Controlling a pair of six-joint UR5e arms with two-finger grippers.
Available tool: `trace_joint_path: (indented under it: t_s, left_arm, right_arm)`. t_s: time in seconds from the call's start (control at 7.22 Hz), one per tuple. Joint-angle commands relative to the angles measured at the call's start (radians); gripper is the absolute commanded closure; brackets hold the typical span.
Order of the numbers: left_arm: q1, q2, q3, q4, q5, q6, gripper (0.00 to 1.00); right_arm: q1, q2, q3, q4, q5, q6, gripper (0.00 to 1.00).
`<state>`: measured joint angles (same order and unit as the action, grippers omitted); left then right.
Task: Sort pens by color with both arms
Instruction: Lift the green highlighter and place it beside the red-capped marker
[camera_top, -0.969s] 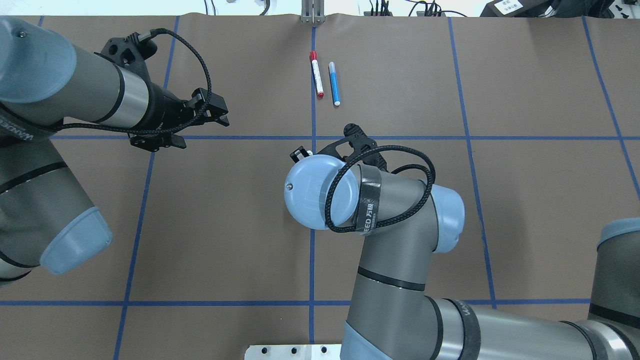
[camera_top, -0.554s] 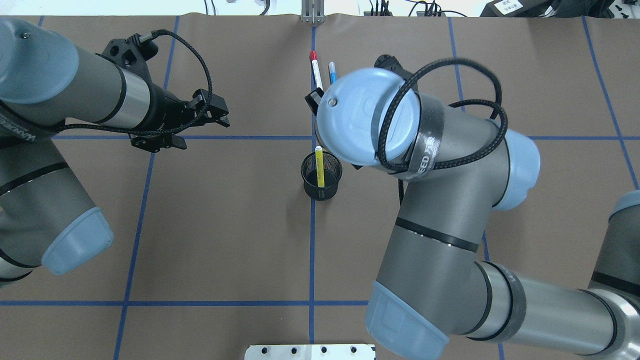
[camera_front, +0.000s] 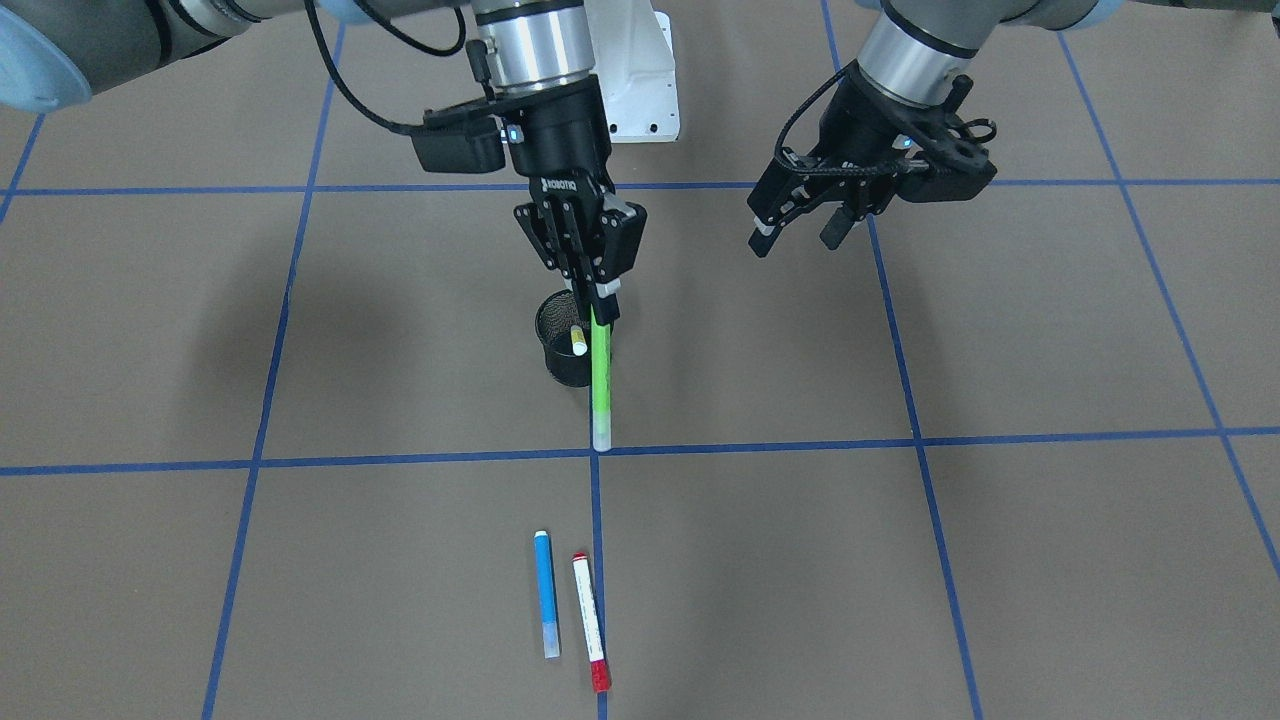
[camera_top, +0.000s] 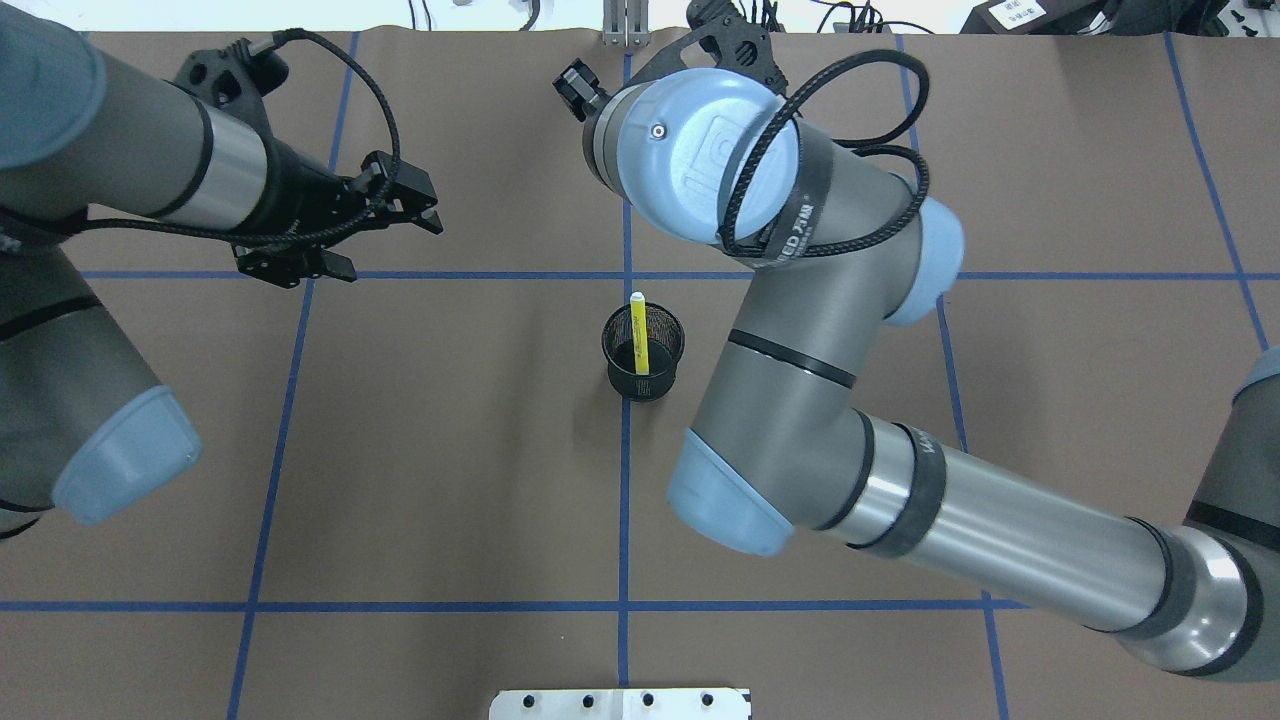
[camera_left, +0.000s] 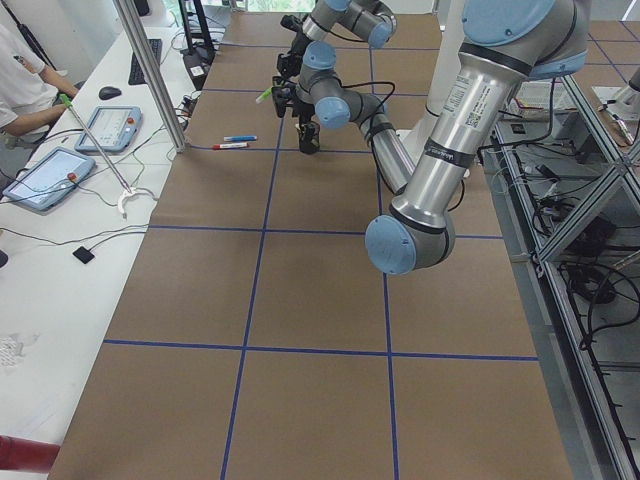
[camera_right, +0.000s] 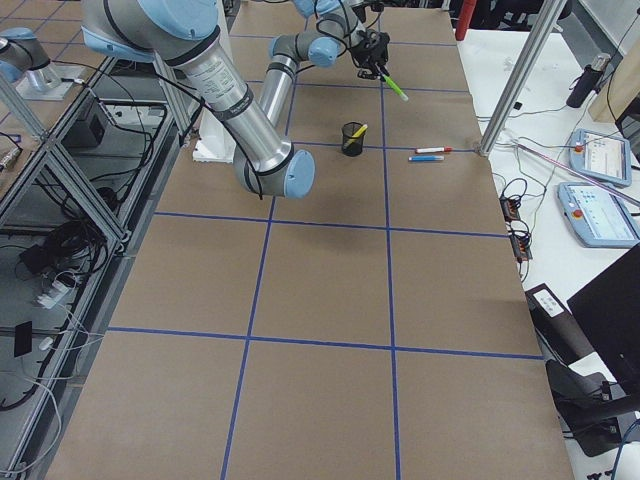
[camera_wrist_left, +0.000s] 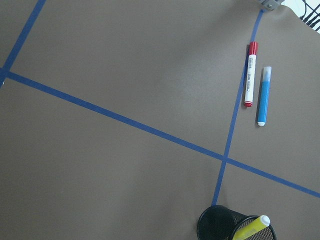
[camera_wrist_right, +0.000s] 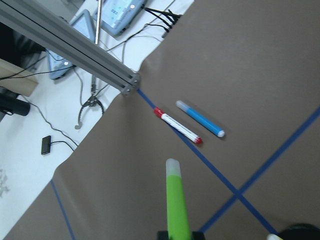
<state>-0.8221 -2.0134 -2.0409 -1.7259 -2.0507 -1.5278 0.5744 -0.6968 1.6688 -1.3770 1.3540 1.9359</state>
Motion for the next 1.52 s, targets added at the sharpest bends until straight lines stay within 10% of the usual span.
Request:
trace_joint_path:
  t_s: [0.0, 0.42, 0.97, 1.11, 1.38]
  left_arm:
    - [-0.128, 0.063, -0.039, -0.001, -0.167, 0.003, 0.03]
    - [-0.166, 0.073, -0.042, -0.001, -0.226, 0.003, 0.03]
    - [-0.161, 0.068, -0.035, -0.001, -0.223, 0.002, 0.03]
    - [-0.155, 0.064, -0.025, 0.0, -0.218, 0.0, 0.03]
    - [-0.15, 0.007, 0.04, 0.0, -0.215, -0.002, 0.03]
  right_arm:
    - [0.012, 0.165, -0.483, 0.351, -0.099, -0.074, 1.0]
    - [0.027, 0.253, -0.851, 0.612, -0.029, -0.292, 1.0]
    - [0.027, 0.278, -0.937, 0.619, 0.037, -0.405, 1.0]
    - [0.042, 0.284, -0.934, 0.622, 0.092, -0.411, 0.02]
    - [0.09, 0.152, -0.698, 0.601, 0.219, -0.414, 0.0]
